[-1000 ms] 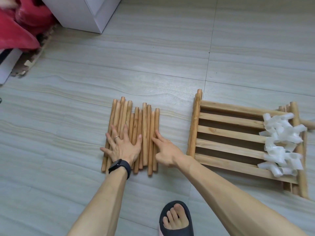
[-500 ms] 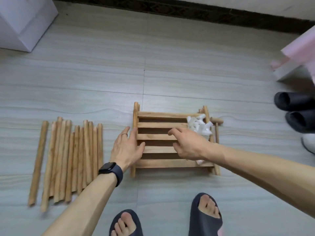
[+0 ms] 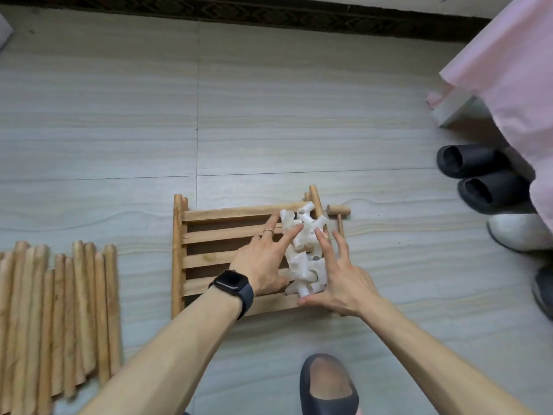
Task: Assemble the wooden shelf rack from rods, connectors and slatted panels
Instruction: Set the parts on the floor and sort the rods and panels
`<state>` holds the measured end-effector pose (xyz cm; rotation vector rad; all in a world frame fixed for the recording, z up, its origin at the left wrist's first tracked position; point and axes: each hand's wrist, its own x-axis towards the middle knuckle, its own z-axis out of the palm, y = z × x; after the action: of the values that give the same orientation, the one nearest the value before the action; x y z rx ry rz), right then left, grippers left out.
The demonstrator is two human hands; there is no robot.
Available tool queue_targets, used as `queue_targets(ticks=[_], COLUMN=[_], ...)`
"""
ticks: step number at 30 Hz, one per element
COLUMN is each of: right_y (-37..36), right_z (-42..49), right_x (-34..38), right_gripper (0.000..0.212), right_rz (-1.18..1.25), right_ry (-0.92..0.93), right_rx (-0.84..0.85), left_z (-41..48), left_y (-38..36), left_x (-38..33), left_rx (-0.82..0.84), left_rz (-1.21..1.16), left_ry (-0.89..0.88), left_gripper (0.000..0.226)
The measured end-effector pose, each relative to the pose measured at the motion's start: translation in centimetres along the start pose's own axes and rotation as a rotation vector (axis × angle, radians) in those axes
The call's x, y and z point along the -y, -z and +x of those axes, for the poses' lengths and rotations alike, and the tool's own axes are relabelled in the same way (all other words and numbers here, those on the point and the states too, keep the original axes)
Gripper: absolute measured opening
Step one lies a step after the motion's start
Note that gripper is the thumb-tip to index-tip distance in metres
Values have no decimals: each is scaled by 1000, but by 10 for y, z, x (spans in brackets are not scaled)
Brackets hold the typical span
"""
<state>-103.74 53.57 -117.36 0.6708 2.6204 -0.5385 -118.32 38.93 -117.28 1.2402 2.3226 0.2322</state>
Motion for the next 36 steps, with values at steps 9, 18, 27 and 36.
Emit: queue_targets(ticks=[9, 18, 27, 36], right_y=[-5, -8, -15, -6], right_z=[40, 49, 45, 27], right_x=[6, 6, 1, 0], right_gripper=[107, 68, 58, 60], right_rz=[26, -17, 87, 302], right_ry=[23, 41, 71, 81], right_rx=[-43, -118, -257, -365], left_z=[53, 53, 44, 37], left_y=[-18, -15, -20, -8], left_x=[-1, 7, 9, 16], left_rx=[-66, -37, -3, -14], left_rz=[-242, -293, -309, -442], left_ry=[63, 72, 135, 161], left_gripper=[82, 60, 58, 40])
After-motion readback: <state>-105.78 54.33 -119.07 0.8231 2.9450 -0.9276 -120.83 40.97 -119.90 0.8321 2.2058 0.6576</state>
